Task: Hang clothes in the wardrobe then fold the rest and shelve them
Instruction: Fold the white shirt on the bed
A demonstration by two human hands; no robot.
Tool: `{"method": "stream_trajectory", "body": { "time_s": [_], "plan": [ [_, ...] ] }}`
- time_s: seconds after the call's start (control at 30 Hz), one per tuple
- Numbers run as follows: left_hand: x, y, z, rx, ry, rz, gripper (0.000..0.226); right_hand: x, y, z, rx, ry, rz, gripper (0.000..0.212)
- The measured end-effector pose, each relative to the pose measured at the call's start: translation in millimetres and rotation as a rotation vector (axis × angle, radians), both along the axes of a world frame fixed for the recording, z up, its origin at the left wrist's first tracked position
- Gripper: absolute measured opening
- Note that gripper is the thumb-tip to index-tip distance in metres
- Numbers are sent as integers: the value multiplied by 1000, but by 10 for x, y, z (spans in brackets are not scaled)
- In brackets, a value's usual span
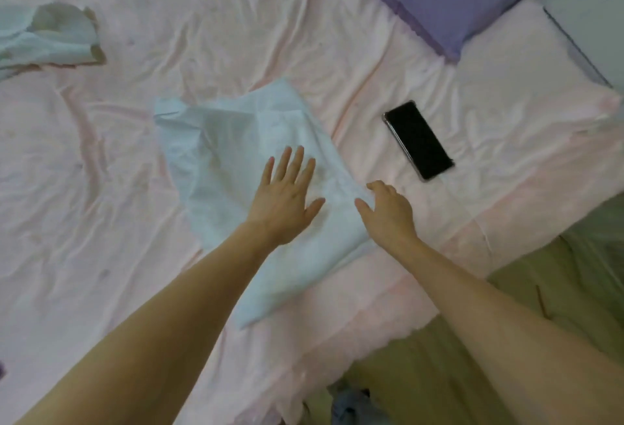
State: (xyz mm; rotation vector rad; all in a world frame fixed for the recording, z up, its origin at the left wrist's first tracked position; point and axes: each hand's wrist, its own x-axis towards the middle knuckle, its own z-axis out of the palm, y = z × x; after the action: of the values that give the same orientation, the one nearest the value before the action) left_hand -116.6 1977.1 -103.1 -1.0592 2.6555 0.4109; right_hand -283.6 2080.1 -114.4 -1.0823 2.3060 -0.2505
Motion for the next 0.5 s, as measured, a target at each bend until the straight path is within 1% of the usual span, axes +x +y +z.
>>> {"method": "stream_trajectory", "body": {
  "time_s": [0.07, 0.1, 0.17, 0.23, 0.27, 0.3, 0.37, 0.4, 0.43, 0.47, 0.5],
  "plan": [
    [-108, 333, -32, 53, -37, -61, 85, -156, 158, -1, 87, -133, -32, 39],
    [-86, 435, -81, 60, -46, -86, 92, -185, 168, -2, 71, -171, -56, 37],
    [35, 632, -151, 34, -42, -139, 103, -215, 176, -2, 21, -186, -65, 29],
    [202, 792, -201, -17, -64, -232, 105, -204, 188, 27, -7, -197, -42, 22],
    [304, 857, -227, -58, -72, -262, 104, -188, 193, 29, -24, -223, -66, 19],
    [396, 873, -253, -100, -83, -265, 100, -174, 172, 40, -45, -253, -115, 21],
    [561, 961, -212, -144, -108, -186, 92, -137, 201, 56, -36, -335, -237, 29],
    [624, 995, -179, -152, -136, -138, 91, -109, 211, 48, -14, -378, -282, 25],
    [665, 1048, -143, -137, -190, -95, 93, -72, 236, 43, 21, -411, -289, 18],
    [687, 1100, -120, -100, -261, -59, 95, -37, 269, 29, 49, -425, -270, 16],
    [678, 1128, -113, -75, -329, -40, 97, -22, 289, -3, 59, -439, -247, 24]
  ]
}}
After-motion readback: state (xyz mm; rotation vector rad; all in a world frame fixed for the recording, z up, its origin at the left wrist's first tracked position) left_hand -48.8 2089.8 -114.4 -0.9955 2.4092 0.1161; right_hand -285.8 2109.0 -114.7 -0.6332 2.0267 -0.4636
